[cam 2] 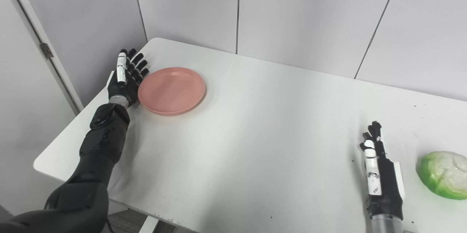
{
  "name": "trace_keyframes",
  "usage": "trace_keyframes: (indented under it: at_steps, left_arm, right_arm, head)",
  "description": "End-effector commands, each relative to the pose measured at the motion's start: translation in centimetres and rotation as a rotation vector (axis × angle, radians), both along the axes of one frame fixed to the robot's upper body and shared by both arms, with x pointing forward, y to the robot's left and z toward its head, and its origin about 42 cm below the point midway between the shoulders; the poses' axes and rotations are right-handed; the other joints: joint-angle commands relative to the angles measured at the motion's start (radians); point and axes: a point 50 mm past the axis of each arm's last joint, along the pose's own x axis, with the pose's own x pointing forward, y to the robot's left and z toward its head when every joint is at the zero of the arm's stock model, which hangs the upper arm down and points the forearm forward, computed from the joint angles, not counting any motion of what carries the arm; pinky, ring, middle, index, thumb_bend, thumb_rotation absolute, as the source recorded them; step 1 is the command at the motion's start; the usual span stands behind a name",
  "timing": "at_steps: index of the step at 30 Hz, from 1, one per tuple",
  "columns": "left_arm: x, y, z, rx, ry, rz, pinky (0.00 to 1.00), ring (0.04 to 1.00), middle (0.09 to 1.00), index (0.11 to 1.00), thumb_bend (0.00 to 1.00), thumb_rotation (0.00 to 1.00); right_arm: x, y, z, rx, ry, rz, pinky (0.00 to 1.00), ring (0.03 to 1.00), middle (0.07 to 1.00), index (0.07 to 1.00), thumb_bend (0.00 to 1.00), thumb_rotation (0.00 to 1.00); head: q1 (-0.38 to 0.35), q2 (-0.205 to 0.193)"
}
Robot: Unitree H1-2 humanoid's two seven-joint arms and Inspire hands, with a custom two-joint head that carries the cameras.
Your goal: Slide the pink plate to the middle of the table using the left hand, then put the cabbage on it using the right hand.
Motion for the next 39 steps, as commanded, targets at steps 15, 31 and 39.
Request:
trace_keyframes:
  at_steps: [15,31,39]
  left_arm:
    - [-0.4,-5.0,-2.5,-0.09,0.071,-0.141,0.89,0.888,0.888,0.883,0.38,1.0]
    - [-1.0,-13.6,-0.9,-0.046,0.064,-0.363,0.86,0.866,0.874,0.861,0.4,1.0]
    - [-2.3,-17.8,-0.9,-0.009,0.067,-0.463,0.83,0.85,0.857,0.849,0.39,1.0]
  right_arm:
    - [-0.6,0.7,-0.8,-0.017,0.031,-0.027,0.93,0.954,0.975,0.995,0.17,1.0]
    - [-0.7,1.7,-0.8,0.002,0.049,-0.036,0.95,0.959,0.973,0.987,0.2,1.0]
    - [-0.7,2.0,-0.9,-0.027,0.031,-0.027,0.94,0.948,0.968,0.982,0.21,1.0]
  head:
    - [-0.046,0.018]
    - [-0.114,0.043]
    - [-0.154,0.055]
